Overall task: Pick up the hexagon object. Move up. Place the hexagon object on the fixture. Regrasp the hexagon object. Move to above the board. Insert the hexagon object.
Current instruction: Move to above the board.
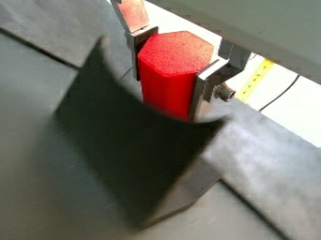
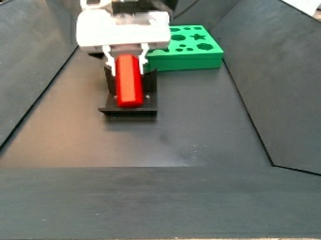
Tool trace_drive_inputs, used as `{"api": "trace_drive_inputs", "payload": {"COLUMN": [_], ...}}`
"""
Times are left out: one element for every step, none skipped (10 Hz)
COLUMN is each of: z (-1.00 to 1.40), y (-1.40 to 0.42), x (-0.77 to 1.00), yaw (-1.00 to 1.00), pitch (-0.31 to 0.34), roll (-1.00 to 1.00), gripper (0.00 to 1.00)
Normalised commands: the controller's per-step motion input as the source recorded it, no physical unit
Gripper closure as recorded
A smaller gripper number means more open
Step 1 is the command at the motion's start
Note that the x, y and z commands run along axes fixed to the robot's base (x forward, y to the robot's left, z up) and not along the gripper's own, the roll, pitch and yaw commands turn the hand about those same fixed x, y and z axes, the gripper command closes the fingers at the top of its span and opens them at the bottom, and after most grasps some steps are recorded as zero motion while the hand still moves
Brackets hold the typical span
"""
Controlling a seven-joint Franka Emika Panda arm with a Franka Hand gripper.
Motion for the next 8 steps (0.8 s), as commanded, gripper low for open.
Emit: {"api": "trace_drive_inputs", "payload": {"z": [1.0,1.0,1.0,1.0,1.0,1.0,1.0,1.0], "y": [0.13,0.12,0.12,0.11,0.11,0.1,0.1,0.09], "x": [0.1,0.09,0.08,0.07,0.06,0.05,0.04,0.03], "yaw": [0.11,0.06,-0.02,-0.07,-0.12,-0.15,-0.16,-0.16], "pitch": [-0.23,-0.228,-0.202,-0.176,-0.146,-0.102,-0.069,-0.034], "roll": [-0.01,-0.01,-0.01,-0.02,-0.02,-0.02,-0.03,-0.03], "gripper": [1.0,1.0,1.0,1.0,1.0,1.0,1.0,1.0]}}
